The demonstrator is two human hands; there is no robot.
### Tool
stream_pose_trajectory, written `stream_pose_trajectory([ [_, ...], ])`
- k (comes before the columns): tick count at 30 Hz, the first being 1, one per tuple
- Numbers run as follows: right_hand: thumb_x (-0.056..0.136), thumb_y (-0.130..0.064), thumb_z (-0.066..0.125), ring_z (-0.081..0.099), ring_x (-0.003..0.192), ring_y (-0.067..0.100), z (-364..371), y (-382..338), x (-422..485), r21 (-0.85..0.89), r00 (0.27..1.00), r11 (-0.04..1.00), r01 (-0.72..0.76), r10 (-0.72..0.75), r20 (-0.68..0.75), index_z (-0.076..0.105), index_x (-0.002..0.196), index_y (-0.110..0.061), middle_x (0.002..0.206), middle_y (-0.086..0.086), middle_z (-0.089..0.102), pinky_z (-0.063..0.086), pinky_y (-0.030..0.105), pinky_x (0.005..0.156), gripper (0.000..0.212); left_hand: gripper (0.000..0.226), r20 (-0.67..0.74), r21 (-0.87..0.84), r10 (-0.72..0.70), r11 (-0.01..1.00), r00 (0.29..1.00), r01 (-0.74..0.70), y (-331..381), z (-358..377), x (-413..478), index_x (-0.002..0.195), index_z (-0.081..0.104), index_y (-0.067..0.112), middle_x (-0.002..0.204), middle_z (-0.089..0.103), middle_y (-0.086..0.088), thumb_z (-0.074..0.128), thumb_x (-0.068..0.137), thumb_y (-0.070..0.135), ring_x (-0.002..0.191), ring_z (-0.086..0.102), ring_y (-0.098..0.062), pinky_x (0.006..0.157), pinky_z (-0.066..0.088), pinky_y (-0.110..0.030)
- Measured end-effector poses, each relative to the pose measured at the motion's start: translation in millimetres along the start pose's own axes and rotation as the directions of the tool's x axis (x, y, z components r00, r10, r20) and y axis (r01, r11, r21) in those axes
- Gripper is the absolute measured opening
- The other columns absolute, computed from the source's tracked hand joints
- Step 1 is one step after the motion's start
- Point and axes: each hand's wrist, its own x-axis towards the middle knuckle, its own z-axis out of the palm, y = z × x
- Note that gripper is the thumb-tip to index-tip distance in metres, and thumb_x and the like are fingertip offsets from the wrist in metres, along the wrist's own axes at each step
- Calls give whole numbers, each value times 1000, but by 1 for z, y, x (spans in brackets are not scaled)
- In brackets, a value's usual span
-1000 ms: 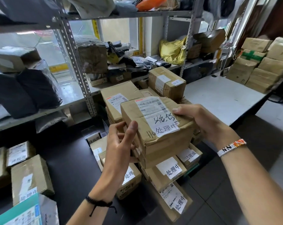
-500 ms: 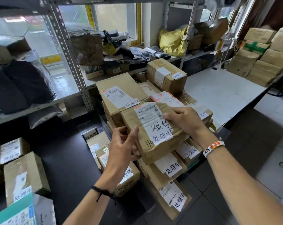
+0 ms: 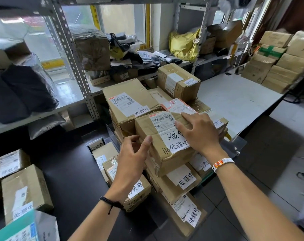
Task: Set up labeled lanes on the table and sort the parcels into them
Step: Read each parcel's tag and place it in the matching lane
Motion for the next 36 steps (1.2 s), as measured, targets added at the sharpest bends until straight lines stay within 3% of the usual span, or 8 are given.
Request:
stream_pose_trajectory([
  [3,101,-64,46,47,133,27,-3,-4,0,-21,1000,1000,16,-16,-25,56,148,-23,146,5,61,39,44,102,63,67,-20,113,121,987,992,-118,6,-4,1,133,51,32,127,59,8,62,84,77,112,63,-9,90,61,-42],
  [8,96,-62,41,50,131,24,-19,-29,-4,59,986,992,110,-102,-134,58,146,-23,146,2,61,37,41,103,66,46,-51,309,378,886,924,-345,30,-21,3,135,54,24,126,52,6,60,98,51,111,56,-4,88,49,-15],
  [14,97,-58,47,42,145,20,-19,-101,-13,101,934,946,309,-281,-220,56,149,-25,157,-1,51,33,42,113,61,63,-45,631,596,639,801,-441,51,-66,12,154,41,27,156,35,0,45,100,58,144,27,-18,117,22,-35],
  [21,97,-58,47,33,150,16,20,-196,-24,99,899,902,421,-400,-178,50,153,-32,163,-7,43,26,38,115,62,68,-90,719,602,590,793,-367,45,-149,12,160,35,33,168,22,4,39,100,63,154,17,-19,123,21,-47],
  [26,95,-64,40,35,150,13,61,-264,-36,162,885,870,465,-450,-122,50,154,-34,162,-9,45,26,37,119,68,67,-167,754,574,598,802,-271,22,-221,9,159,38,31,169,24,4,40,100,62,153,21,-18,122,22,-43],
  [29,91,-67,40,42,145,14,103,-314,-49,223,879,851,475,-471,-73,53,152,-32,158,-9,49,32,39,117,72,71,-273,713,470,685,839,-152,-8,-283,11,159,39,28,168,28,4,40,96,62,152,24,-17,122,22,-41],
  [33,87,-72,38,40,147,18,179,-373,-75,310,866,858,409,-472,163,45,157,-30,160,-4,46,34,41,117,82,79,-409,577,171,810,897,109,-67,-367,15,161,33,16,167,31,-7,43,98,63,155,25,-24,126,21,-45],
  [36,96,-61,57,34,152,20,239,-401,-89,367,815,892,265,-410,408,34,162,-29,164,0,38,32,46,122,77,80,-421,425,-110,853,901,302,-118,-415,20,158,36,10,163,39,-13,50,99,62,150,35,-29,125,29,-46],
])
